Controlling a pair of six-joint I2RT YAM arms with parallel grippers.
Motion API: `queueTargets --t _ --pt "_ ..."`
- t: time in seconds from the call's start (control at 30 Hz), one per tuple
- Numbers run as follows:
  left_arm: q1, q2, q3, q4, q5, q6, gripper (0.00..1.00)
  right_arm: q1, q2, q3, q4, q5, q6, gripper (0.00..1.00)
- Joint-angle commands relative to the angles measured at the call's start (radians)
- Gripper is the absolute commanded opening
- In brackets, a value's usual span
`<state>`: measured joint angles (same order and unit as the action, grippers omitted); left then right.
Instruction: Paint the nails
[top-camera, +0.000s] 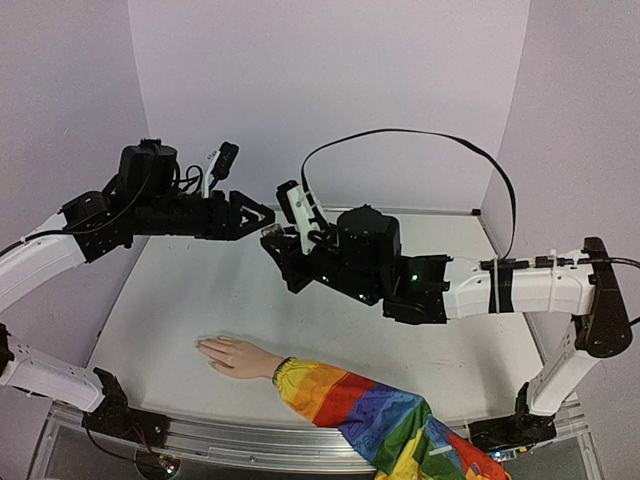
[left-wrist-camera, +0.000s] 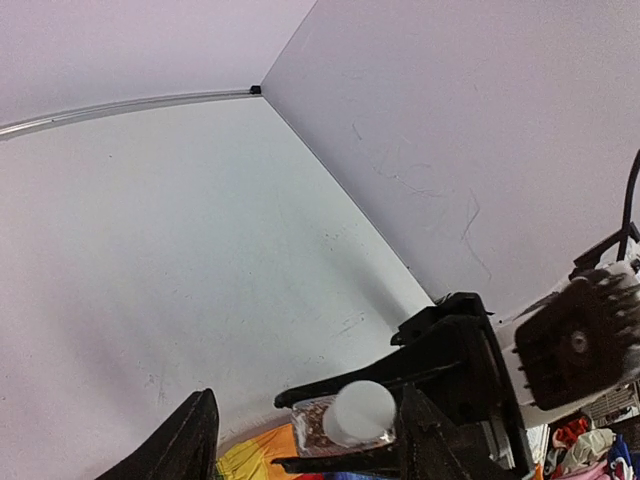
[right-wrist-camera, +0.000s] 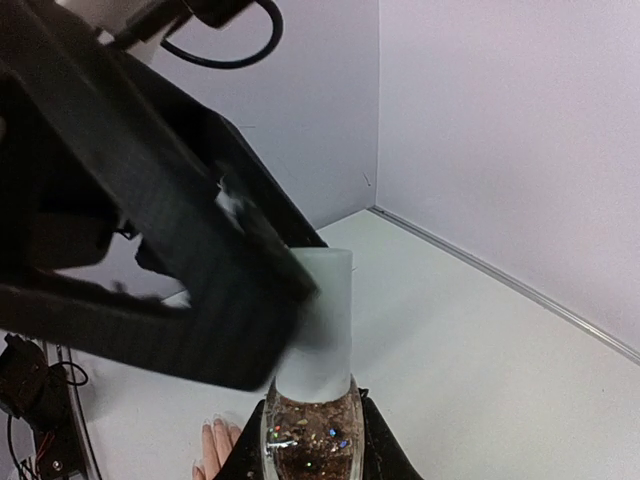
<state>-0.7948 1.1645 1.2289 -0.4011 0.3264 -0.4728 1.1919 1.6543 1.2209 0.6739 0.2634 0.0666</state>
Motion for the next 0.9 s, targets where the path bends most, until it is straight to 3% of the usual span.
queueTargets --t 0.0,0.13,0.37,0.47,0.57,0.87 --pt "0.003 0.007 0.043 0.056 -0.035 -0.043 0.59 0.023 0.013 0.089 0.06 0.082 -0.044 0.0" --pt "0.003 0.02 0.051 0.068 -0.017 -0.047 0.55 0.032 0.042 0.123 0.053 0.09 -0.057 0.0" --pt "0.003 0.024 0.042 0.08 -0.019 -0.029 0.34 0.038 0.067 0.143 0.057 0.106 -0.054 0.0" --pt "0.003 0.012 0.033 0.081 -0.033 -0.02 0.32 0.038 0.077 0.149 0.057 0.134 -0.057 0.0" --pt "0.003 -0.002 0.025 0.083 -0.048 -0.01 0.3 0.038 0.081 0.143 0.05 0.137 -0.054 0.0" --pt "0.003 0.004 0.023 0.088 -0.042 -0.008 0.41 0.039 0.1 0.153 0.051 0.129 -0.058 0.0"
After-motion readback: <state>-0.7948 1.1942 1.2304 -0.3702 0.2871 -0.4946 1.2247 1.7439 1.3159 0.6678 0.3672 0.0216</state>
